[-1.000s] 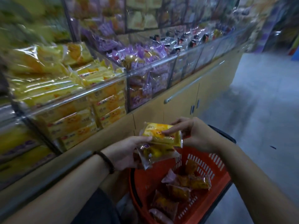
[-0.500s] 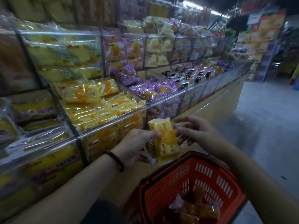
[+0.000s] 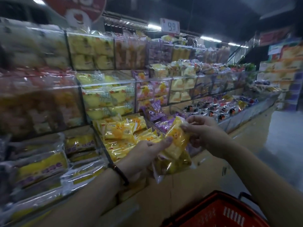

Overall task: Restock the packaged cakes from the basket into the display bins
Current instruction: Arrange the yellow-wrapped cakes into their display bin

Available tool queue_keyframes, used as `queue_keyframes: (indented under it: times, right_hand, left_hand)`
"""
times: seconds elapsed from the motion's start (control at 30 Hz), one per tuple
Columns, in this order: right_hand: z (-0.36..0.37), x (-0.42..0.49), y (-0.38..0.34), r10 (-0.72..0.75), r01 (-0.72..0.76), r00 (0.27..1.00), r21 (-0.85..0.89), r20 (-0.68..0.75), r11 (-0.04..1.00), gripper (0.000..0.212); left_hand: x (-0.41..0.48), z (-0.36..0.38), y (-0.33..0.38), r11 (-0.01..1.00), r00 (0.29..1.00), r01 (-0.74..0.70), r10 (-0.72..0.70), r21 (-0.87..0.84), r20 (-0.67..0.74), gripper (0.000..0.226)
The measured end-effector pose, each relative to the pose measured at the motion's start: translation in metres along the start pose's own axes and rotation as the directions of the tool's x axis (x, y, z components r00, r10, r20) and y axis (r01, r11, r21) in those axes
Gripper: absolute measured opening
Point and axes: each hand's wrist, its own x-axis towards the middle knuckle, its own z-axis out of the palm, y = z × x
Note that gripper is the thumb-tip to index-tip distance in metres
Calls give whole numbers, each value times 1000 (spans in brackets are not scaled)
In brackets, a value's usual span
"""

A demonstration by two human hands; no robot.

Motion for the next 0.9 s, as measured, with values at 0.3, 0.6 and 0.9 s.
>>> queue_keyframes:
  times: [0.3,0.6,0.9]
  right_hand:
    - [22,37,-24,11,14,992,-198,125,980,39]
    - [58,98,-25,-35,81,985,-268,171,960,13]
    - [68,169,13,-39,-157,967,-706,-253,690,16]
  left_hand:
    - [-4,-62,24,994,979,-27,47,104,-196,72]
    - [-1,-107,45,948,959,6,85,319,-271,61]
    - [-31,-185,36,944,925,-19,142,331,-352,14]
